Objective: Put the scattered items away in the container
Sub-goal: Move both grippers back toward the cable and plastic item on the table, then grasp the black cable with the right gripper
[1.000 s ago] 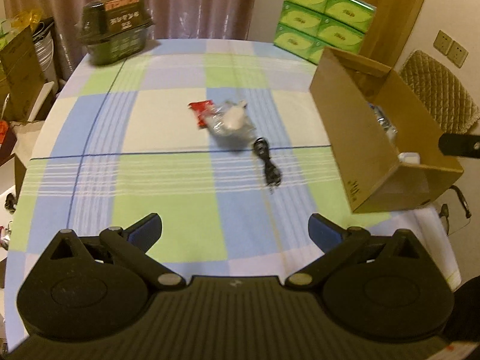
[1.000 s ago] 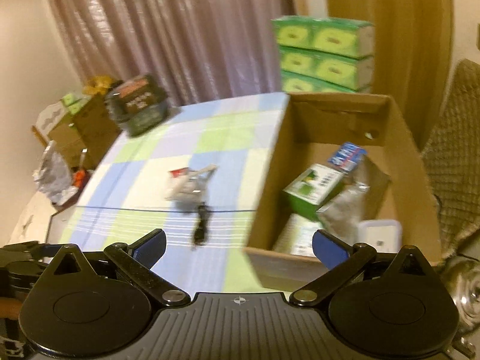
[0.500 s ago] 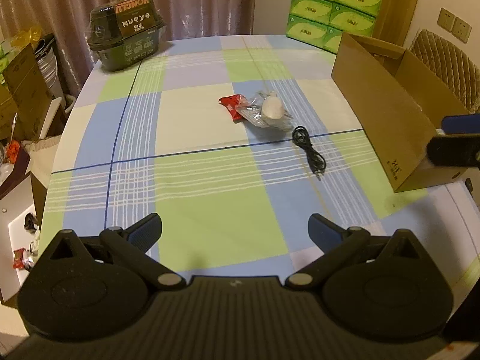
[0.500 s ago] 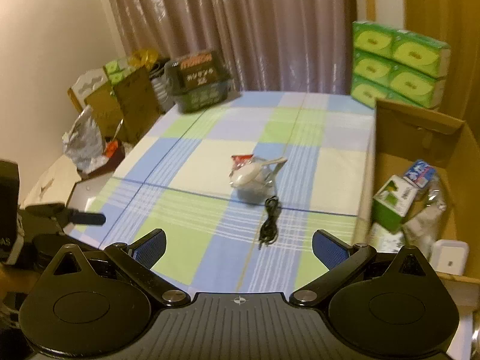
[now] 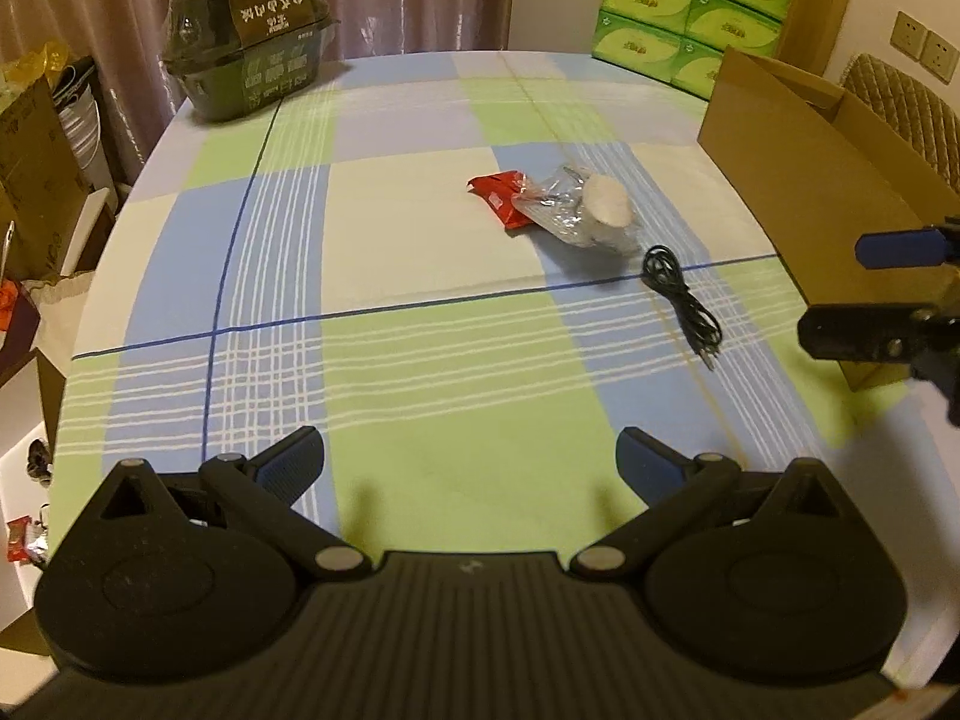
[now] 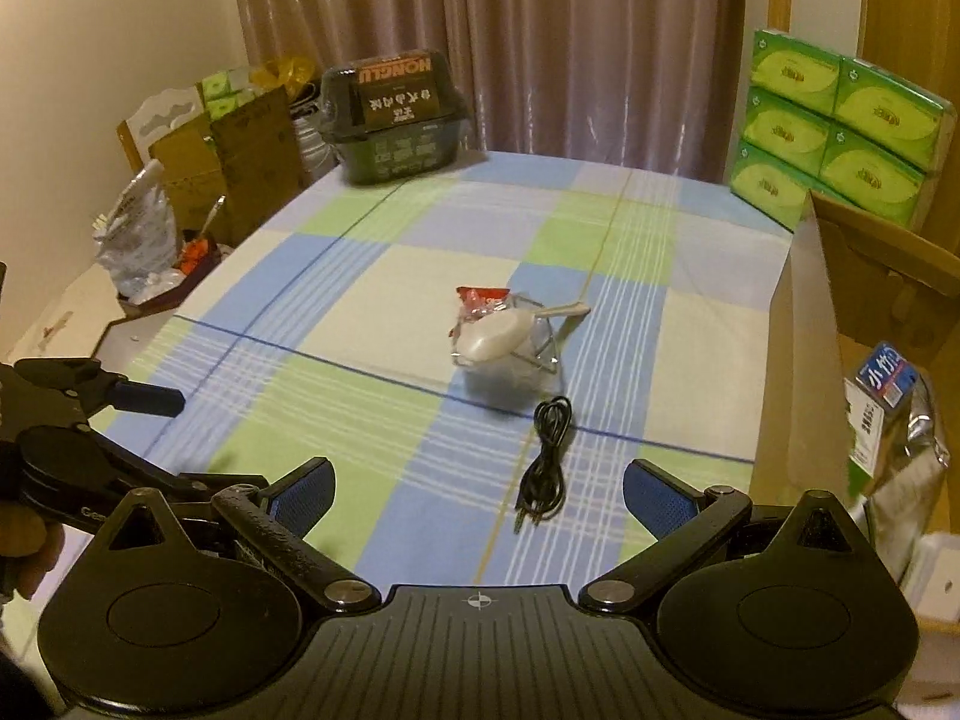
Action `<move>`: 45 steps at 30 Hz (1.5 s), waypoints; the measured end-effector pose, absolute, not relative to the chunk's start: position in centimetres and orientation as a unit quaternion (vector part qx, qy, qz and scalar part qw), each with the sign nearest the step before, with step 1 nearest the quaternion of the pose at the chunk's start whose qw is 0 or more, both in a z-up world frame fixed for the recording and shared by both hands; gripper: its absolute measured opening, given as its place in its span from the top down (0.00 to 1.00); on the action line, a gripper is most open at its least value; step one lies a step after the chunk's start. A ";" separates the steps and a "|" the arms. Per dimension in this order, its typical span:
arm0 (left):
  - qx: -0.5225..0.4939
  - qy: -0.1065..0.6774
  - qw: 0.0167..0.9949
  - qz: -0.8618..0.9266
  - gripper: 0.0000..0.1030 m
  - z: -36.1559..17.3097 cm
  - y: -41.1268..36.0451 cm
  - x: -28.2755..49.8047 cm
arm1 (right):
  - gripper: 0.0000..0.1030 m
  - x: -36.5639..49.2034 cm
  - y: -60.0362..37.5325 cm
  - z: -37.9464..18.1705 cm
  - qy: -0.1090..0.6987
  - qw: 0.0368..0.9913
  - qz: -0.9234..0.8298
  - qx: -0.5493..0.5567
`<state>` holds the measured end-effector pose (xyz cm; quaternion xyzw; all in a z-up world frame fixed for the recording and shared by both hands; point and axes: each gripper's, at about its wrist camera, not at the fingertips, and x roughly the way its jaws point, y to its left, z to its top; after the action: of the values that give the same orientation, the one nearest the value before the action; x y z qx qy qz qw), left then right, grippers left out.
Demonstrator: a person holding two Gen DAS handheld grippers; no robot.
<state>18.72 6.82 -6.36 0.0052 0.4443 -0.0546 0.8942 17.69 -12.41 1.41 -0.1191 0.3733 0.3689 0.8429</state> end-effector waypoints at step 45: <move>0.052 0.397 0.911 -0.100 0.10 -10.1 5.3 25.4 | 0.80 25.1 -11.4 -6.9 0.397 0.853 0.317 -0.118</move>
<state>25.40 5.32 -10.11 0.0517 0.3973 -0.1005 0.9107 25.15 -11.38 -6.93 -0.1183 0.3965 0.3171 0.8534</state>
